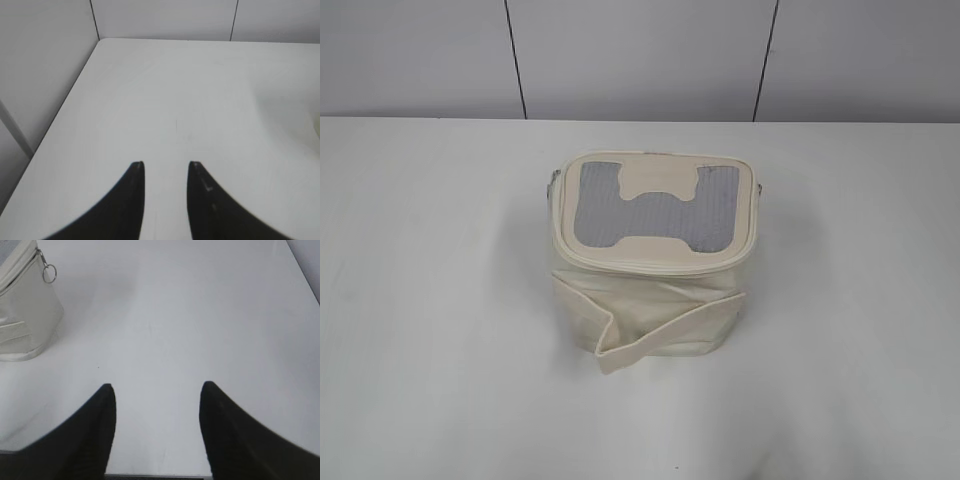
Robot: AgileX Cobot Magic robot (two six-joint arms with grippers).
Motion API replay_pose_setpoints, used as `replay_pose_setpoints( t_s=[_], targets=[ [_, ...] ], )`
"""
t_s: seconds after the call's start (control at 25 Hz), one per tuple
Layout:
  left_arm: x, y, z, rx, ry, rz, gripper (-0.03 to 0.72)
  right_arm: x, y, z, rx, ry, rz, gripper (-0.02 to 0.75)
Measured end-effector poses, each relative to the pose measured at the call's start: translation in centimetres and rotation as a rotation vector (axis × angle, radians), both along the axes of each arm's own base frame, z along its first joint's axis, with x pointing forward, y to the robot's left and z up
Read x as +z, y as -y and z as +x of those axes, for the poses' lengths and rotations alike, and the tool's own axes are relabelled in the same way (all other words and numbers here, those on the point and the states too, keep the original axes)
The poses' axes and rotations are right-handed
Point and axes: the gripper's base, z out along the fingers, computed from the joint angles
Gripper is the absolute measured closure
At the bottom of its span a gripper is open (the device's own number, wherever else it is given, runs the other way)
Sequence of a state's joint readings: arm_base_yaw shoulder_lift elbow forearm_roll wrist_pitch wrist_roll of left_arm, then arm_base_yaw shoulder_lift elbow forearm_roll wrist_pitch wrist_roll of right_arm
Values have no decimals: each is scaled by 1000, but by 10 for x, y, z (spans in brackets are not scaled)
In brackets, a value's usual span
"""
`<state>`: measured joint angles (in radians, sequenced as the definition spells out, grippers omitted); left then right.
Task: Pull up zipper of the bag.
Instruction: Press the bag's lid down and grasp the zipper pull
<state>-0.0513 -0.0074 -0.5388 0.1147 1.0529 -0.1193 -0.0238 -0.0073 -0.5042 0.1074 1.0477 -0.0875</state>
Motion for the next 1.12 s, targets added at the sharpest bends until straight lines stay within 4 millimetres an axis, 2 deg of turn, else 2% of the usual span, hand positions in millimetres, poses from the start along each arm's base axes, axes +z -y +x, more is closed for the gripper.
replay_pose_setpoints(
  t_s=[1.12],
  targets=[
    [0, 0, 0, 0, 0, 0, 462, 0, 0, 0, 2, 0, 3, 310]
  ],
)
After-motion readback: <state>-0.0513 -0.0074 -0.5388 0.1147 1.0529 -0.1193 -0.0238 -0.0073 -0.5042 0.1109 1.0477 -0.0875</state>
